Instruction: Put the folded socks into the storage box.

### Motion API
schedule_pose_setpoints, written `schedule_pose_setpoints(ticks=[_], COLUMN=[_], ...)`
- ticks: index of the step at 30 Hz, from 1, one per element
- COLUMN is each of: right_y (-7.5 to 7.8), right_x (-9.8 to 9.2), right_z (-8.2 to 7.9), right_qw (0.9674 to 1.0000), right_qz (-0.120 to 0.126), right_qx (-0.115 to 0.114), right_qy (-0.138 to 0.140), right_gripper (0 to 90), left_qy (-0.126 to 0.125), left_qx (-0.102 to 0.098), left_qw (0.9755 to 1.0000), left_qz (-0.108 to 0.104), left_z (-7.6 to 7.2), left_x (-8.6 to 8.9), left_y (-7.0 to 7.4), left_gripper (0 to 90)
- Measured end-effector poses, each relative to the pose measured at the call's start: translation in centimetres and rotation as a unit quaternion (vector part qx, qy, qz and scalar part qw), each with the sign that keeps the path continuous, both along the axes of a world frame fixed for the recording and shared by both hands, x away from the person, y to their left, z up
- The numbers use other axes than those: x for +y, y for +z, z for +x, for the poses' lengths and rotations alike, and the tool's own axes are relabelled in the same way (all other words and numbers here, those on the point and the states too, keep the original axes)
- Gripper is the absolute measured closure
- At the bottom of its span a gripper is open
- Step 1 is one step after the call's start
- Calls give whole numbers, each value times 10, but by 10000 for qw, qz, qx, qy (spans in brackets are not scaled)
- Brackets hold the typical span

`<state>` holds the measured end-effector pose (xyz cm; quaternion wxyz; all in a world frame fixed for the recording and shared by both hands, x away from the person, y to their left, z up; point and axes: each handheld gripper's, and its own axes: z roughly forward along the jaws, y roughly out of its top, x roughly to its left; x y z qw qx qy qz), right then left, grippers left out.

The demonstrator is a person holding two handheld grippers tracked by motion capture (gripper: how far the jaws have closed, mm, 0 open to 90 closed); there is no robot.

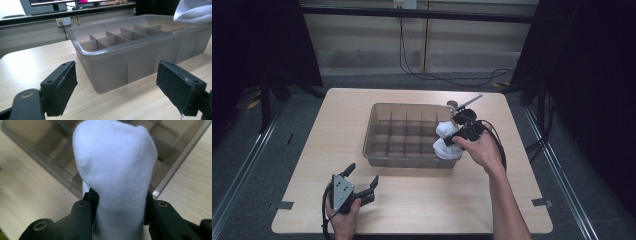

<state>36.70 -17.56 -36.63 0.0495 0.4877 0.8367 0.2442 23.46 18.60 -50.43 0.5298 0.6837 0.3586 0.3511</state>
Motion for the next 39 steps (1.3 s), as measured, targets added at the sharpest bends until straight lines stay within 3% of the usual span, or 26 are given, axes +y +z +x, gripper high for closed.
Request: schedule_pose_setpoints(ticks=[14, 22, 39], right_y=[-33, -46, -66], right_x=[15, 28, 33], right_z=[19, 23, 30], right_qw=[9977, 9940, 9839], right_qz=[-496, -839, -1219], right_qx=[387, 647, 1044], right_qy=[-264, -277, -792], right_gripper=[652, 651, 655], left_qy=[6, -8, 8], left_qx=[-31, -27, -43], left_qw=[10000, 10000, 10000], left_qz=[-26, -44, -23], left_z=[0, -1, -1], left_x=[0, 0, 0], left_y=[0, 0, 0], left_gripper=[164, 164, 165])
